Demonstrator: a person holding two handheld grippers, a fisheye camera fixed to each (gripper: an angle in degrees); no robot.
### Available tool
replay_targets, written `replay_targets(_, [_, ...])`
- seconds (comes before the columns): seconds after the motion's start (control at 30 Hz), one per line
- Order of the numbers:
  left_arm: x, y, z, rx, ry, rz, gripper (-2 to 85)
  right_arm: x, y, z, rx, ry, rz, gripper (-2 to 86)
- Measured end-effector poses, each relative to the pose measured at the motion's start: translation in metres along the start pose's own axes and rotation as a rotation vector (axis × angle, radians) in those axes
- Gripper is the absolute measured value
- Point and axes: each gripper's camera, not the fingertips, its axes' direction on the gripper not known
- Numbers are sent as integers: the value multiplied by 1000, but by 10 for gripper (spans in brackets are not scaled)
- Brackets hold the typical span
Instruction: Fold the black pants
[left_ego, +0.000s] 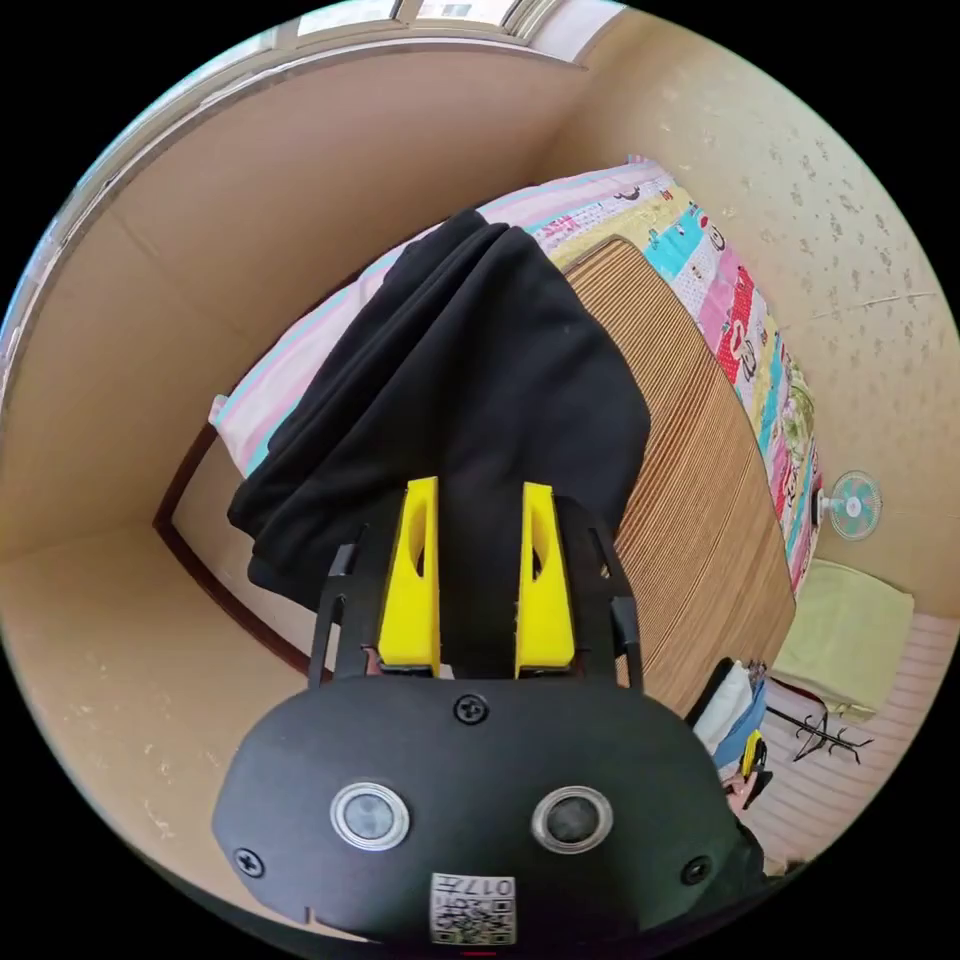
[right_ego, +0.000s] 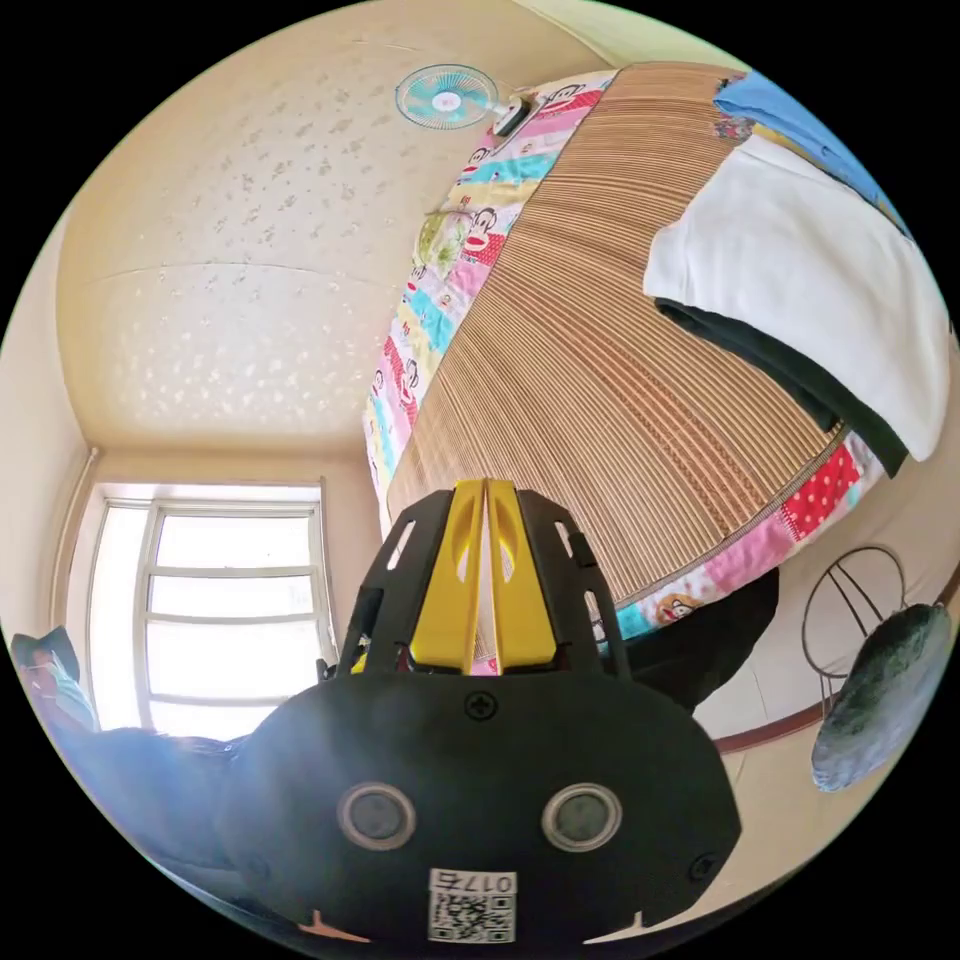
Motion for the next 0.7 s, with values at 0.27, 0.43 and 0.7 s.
replay_targets(0.27, [142,79,-25,69,486,509,26,-59,-8,46,-49,26,-111,5])
replay_targets(0.43, [264,185,17,-145,509,930,12,-100,-24,119,-187,108,-226,11])
replay_targets(0.7, [243,266,57,-399,603,967,63,-166,-1,376,-702,172,-471,61])
